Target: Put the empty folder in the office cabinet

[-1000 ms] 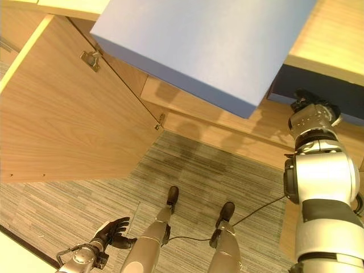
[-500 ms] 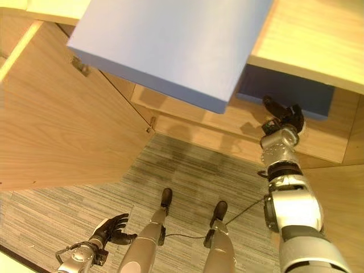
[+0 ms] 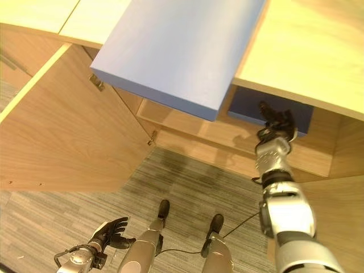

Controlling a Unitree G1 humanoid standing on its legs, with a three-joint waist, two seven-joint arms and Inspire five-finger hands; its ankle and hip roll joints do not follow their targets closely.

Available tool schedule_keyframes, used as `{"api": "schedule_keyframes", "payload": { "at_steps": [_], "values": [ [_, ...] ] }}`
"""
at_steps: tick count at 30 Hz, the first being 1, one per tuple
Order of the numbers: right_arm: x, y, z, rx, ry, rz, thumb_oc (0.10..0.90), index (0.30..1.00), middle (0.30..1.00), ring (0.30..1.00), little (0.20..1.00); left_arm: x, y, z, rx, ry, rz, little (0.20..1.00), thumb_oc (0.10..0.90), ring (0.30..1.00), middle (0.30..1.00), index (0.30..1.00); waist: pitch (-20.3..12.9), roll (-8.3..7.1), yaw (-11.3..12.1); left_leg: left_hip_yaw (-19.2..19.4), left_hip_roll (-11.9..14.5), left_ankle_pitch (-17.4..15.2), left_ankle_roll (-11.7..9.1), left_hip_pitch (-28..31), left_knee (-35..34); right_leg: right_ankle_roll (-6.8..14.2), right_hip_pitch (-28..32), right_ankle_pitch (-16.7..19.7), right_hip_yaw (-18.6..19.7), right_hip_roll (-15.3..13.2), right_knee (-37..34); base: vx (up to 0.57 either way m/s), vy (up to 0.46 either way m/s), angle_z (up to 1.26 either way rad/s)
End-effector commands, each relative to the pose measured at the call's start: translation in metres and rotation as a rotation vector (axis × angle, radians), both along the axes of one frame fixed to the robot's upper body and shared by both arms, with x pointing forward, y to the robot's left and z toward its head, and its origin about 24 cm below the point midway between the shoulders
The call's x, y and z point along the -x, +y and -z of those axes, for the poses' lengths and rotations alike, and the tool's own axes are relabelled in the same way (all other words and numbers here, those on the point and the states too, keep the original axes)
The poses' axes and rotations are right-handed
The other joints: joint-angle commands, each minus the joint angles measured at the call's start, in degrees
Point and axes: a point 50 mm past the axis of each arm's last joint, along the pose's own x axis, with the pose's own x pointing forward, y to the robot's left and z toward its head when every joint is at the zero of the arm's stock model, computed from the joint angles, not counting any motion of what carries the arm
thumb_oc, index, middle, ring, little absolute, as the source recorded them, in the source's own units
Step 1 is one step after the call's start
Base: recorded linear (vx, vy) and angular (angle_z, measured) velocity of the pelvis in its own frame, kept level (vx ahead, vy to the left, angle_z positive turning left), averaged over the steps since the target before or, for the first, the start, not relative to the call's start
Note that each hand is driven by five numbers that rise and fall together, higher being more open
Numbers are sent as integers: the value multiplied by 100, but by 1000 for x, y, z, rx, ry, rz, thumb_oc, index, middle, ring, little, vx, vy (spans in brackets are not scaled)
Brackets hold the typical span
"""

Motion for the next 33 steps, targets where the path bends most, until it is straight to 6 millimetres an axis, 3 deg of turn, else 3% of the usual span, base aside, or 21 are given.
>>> {"api": "schedule_keyframes", "payload": {
  "at_steps": [1,2,3,4,5,7,9,11,12,13,14,17,20,21,22,25,26,29,33],
  "values": [
    [11,-4,-16,188,-144,-21,800,900,900,900,900,38,11,19,-56,155,-54,900,800,900,900,900,-347,-188,-158,-15,249,-839,-197,526,-18,273,368,-667,118,12,557,72,2,-10],
    [19,7,-2,206,-134,-64,800,900,900,900,900,42,10,21,-60,166,-61,900,800,900,900,900,-383,-210,-228,21,264,-834,-200,633,-69,275,463,-644,128,24,485,56,2,-9],
    [21,8,-1,206,-130,-65,800,900,900,900,900,43,10,21,-61,170,-61,900,800,900,900,900,-391,-214,-230,22,266,-831,-199,658,-84,277,489,-640,126,27,470,71,16,-8],
    [42,27,26,235,-101,-142,800,900,900,900,900,53,13,25,-69,200,-93,900,800,900,900,900,-492,-251,-345,105,285,-825,-210,912,-211,289,688,-585,109,51,310,51,11,-17],
    [42,27,26,235,-100,-142,800,900,900,900,900,53,13,25,-69,200,-93,900,800,900,900,900,-491,-251,-345,105,287,-823,-210,921,-216,289,697,-583,108,53,305,98,18,-14],
    [72,37,67,262,2,-220,800,900,900,900,900,62,18,26,-91,221,-115,900,800,900,900,900,-680,-279,-443,192,285,-831,-229,1247,-369,309,1008,-515,95,98,37,107,16,-13],
    [91,55,86,275,51,-291,800,900,900,900,900,65,19,27,-103,228,-141,900,800,900,900,900,-789,-300,-519,248,277,-825,-258,1404,-423,329,1198,-463,104,126,-159,83,19,-7],
    [106,58,109,314,163,-327,800,900,900,900,900,65,21,27,-106,217,-164,900,800,900,900,900,-933,-321,-530,278,270,-841,-290,1540,-458,345,1437,-398,66,162,-420,63,3,-15],
    [107,59,110,315,164,-327,800,900,900,900,900,66,21,27,-107,218,-165,900,800,900,900,900,-932,-322,-532,278,272,-844,-290,1550,-458,346,1456,-390,63,166,-439,76,4,-15],
    [120,60,127,415,270,-373,800,900,900,900,900,61,23,24,-112,180,-192,900,800,900,900,900,-1052,-346,-548,319,277,-869,-314,1653,-458,367,1618,-318,41,171,-605,51,3,-10],
    [120,60,128,416,271,-374,800,900,900,900,900,62,23,24,-113,181,-193,900,800,900,900,900,-1049,-345,-549,320,279,-873,-315,1663,-458,368,1634,-313,40,174,-618,73,0,-7],
    [141,54,140,703,392,-431,800,900,900,900,900,52,27,17,-136,95,-214,900,800,900,900,900,-1179,-376,-556,348,287,-941,-313,1858,-458,390,1876,-288,49,190,-793,64,12,-4],
    [150,50,138,1012,429,-502,800,900,900,900,900,35,29,3,-172,-39,-179,900,800,900,900,900,-1239,-395,-546,369,295,-988,-290,2001,-458,404,2012,-306,82,202,-825,38,22,-6],
    [151,50,139,1014,431,-503,800,900,900,900,900,36,29,4,-172,-37,-179,900,800,900,900,900,-1238,-392,-545,371,297,-995,-290,2017,-458,404,2027,-308,84,205,-827,5,19,-9],
    [157,46,138,1183,444,-550,800,900,900,900,900,20,24,-12,-167,-172,-127,900,800,900,900,900,-1279,-395,-531,375,305,-1017,-271,2081,-458,405,2097,-329,74,207,-840,12,11,-8],
    [162,44,138,1257,450,-572,800,900,900,900,900,15,24,-23,-165,-241,-96,900,800,900,900,900,-1330,-403,-523,388,310,-1038,-254,2148,-458,408,2179,-336,101,219,-868,7,8,-1],
    [166,41,135,1295,444,-573,800,900,900,900,900,5,24,-41,-158,-348,-76,900,800,900,900,900,-1355,-400,-513,379,312,-1036,-239,2170,-458,409,2213,-338,104,224,-890,0,0,0],
    [168,41,132,1317,432,-573,800,900,900,900,900,-1,25,-58,-142,-444,-79,900,800,900,900,900,-1399,-390,-513,392,322,-1035,-226,2191,-458,418,2240,-297,131,220,-968,-10,6,-3],
    [170,42,130,1406,417,-636,800,900,900,900,900,-3,21,-69,-133,-506,-53,900,800,900,900,900,-1429,-389,-498,411,317,-1039,-219,2214,-458,425,2293,-262,156,219,-1050,2,5,-6]
  ]
}}
